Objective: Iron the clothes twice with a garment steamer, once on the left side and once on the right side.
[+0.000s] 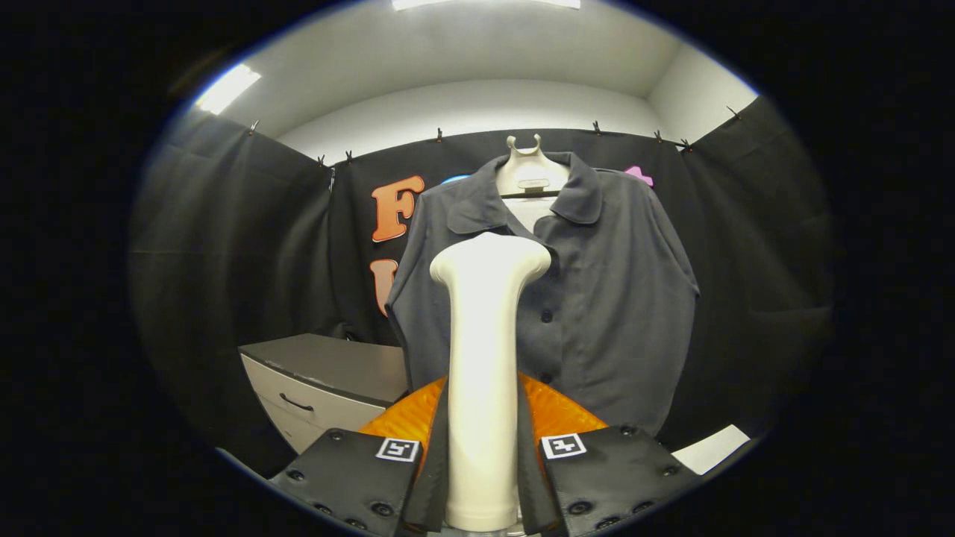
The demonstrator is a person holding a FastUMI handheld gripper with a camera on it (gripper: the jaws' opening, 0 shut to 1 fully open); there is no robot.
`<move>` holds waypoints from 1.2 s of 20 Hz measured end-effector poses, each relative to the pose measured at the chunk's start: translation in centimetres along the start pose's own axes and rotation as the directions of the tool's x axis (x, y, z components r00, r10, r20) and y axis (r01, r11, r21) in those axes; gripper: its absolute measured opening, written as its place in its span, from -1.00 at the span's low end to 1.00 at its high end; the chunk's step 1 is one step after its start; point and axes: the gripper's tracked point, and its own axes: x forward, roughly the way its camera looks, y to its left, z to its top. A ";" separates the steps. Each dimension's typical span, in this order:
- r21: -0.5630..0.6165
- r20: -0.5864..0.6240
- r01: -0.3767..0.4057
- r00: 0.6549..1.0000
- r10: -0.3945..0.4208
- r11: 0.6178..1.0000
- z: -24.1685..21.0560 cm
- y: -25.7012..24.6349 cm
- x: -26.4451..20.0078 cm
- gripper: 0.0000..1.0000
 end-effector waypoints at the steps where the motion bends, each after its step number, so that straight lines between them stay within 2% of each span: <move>1: 0.009 0.003 -0.005 1.000 0.005 1.000 0.2 0.5 0.9 -0.09; 7: 0.002 -0.010 0.012 1.000 -0.012 1.000 0.4 1.3 5.9 -0.09; 13: -0.011 -0.031 0.040 0.999 -0.040 0.999 -0.7 1.3 8.1 -0.09; 24: -0.024 -0.037 0.078 0.996 -0.079 0.997 -2.2 1.3 7.8 -0.09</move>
